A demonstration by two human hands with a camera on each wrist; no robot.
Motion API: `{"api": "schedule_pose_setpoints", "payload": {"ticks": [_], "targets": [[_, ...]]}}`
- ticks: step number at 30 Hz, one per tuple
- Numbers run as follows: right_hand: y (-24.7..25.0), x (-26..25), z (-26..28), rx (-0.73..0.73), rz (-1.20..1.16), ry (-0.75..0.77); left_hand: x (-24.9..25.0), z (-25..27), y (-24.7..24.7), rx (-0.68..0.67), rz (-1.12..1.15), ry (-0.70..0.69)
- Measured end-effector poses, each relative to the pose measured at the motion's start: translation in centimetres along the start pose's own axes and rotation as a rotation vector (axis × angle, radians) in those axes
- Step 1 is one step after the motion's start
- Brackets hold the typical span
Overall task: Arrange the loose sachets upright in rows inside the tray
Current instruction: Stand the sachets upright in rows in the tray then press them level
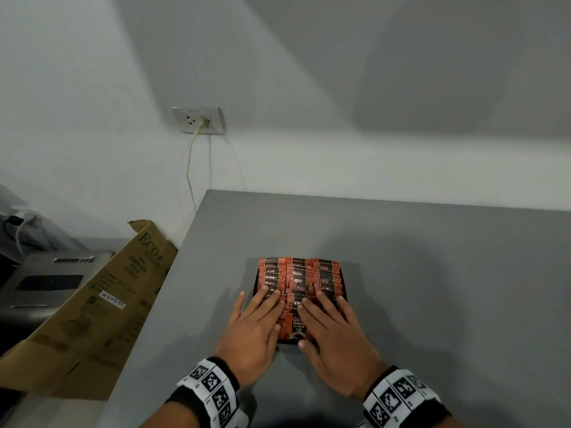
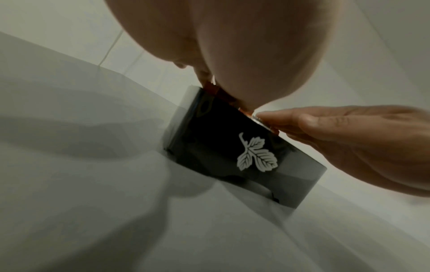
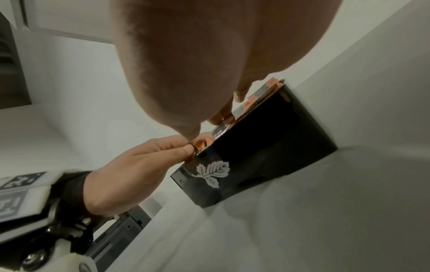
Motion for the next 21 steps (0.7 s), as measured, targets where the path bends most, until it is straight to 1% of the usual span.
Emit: {"api": "schedule_pose_setpoints", "payload": {"ticks": [5,8,11,15,17,18,19,20,21], "targets": [[-0.6,0.0,-0.6,-0.036,0.041,-0.023,-1.0,-0.3,0.1,0.018,-0.039,0.059],[-0.8,0.1,-0.6,-0.069,0.029,-0.035,-1.4,-0.5,0.1,-0.009,-0.022,0.093],[-0.8,0.5,-0.4,-0.036,-0.02,-0.015,-1.3,-0.4,0.4,0.006,0.027,0.102],[0.3,1.3,0.4,-0.003,-0.102,-0.016,-1.7,0.5,1.4,0.062,0.264,0.155],[0.4,2.7,0.8,-0.009,-0.176,-0.083,-2.5,1.2,2.1,0.127,0.433,0.218],[0.7,3.7,1.0,0.043,-0.236,-0.134,-2.9,1.5,2.2,0.156,0.516,0.247],[1.3,4.7,1.4,0.129,-0.307,-0.197,-3.4,1.7,2.1,0.167,0.593,0.282],[1.9,5.7,1.8,0.213,-0.413,-0.257,-3.8,1.9,1.7,0.159,0.655,0.322],[2.2,6.6,2.0,0.25,-0.546,-0.302,-4.2,1.9,1.3,0.142,0.699,0.36]]}}
Point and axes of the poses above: each hand's wrist, its own z-axis away from the middle knuckle, its own y-axis out of the back of the hand, x = y × z, the point moved 7 cm from there along -z, towards the middle knuckle, and after that the axes turned 11 degrees about -x, right-handed, at the moved point
